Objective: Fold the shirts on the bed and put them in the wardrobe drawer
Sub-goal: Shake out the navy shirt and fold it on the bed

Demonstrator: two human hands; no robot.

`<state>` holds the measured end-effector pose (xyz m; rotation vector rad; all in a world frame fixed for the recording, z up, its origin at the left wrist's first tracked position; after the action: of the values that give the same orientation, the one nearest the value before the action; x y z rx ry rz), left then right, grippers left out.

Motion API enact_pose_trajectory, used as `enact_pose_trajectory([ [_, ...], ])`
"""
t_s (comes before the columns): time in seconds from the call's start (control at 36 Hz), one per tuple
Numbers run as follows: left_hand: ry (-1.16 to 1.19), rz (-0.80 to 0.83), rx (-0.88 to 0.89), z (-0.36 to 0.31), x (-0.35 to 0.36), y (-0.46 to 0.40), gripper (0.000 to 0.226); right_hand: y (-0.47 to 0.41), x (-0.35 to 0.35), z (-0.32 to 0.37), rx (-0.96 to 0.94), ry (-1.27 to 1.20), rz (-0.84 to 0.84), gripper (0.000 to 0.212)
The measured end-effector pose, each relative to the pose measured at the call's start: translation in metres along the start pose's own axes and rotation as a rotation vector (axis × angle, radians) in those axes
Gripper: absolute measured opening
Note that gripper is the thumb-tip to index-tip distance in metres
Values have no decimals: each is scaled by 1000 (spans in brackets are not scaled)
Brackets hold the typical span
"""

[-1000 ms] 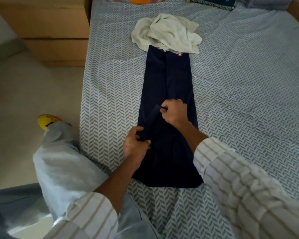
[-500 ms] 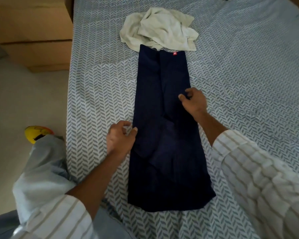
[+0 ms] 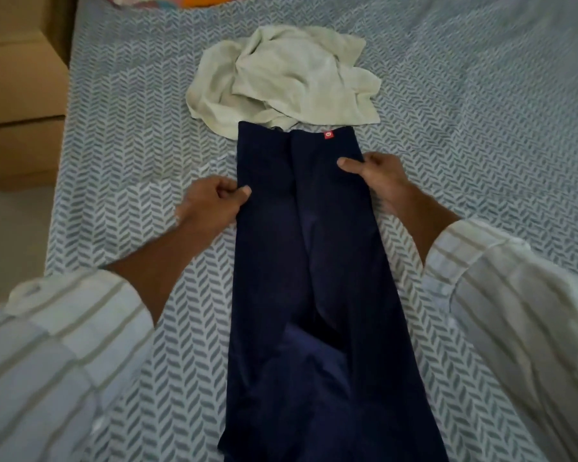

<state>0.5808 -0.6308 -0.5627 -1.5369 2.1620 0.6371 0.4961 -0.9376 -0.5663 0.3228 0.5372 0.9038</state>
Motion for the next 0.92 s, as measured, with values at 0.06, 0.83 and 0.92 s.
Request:
enact_pose_trajectory([
  [0.06, 79, -3, -32, -2, 0, -29, 28, -17, 2, 9, -18, 34, -4, 37],
  [0.83, 308, -39, -100, -11, 21, -117, 27, -60, 3, 29, 3, 7, -142, 54],
  [0.92, 311, 33, -129, -8, 18, -114, 34, -53, 6, 29, -2, -25, -40, 57],
])
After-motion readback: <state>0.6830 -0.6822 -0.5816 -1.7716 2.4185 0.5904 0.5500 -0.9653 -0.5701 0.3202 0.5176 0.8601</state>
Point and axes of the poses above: each hand's wrist, its own y-axis away from the middle knuckle, its own x-axis out of the palm, z = x × y, the point moved 5 cm from there along -y, towards the middle knuckle, and after that the axes turned 8 degrees about x, right-handed, at the moved point
